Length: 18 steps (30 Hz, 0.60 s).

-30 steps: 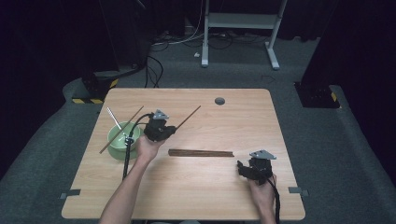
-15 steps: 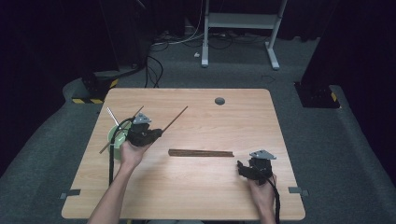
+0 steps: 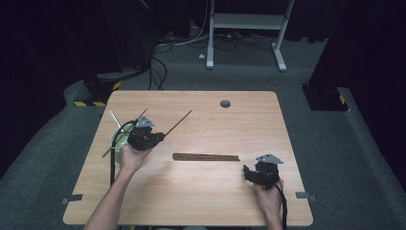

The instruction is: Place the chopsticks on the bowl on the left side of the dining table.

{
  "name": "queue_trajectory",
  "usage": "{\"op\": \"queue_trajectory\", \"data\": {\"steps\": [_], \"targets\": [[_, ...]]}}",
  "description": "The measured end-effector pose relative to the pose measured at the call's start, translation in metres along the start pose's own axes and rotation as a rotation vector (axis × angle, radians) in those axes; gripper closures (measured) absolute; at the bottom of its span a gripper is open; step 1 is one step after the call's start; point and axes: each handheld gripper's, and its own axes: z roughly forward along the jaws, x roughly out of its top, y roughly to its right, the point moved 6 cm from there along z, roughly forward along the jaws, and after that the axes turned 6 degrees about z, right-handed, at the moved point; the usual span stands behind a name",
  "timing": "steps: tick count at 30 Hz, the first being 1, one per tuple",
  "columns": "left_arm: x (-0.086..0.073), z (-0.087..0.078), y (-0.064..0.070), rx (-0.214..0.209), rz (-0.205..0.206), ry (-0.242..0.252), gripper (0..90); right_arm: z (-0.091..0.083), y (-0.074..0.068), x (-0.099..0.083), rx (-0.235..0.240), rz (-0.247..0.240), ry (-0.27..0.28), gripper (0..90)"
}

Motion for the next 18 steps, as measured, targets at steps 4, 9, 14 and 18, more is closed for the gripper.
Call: {"op": "queue_trajectory", "data": {"steps": [4, 9, 14, 18], "targets": [[-0.001, -0.003, -0.001, 0.006, 0.005, 0.005, 84.5, 0.000, 0.000, 0.000, 0.000, 0.000, 0.000, 25.1], [-0.001, -0.012, -0.005, 0.013, -0.008, 0.030, 84.5, 0.000, 0.000, 0.000, 0.000, -0.001, 0.000, 25.1], [-0.002, -0.020, -0.009, 0.022, -0.020, 0.046, 84.5, 0.000, 0.000, 0.000, 0.000, -0.001, 0.000, 25.1], [-0.004, -0.025, -0.011, 0.027, -0.020, 0.051, 84.5, 0.000, 0.000, 0.000, 0.000, 0.000, 0.000, 25.1]]}}
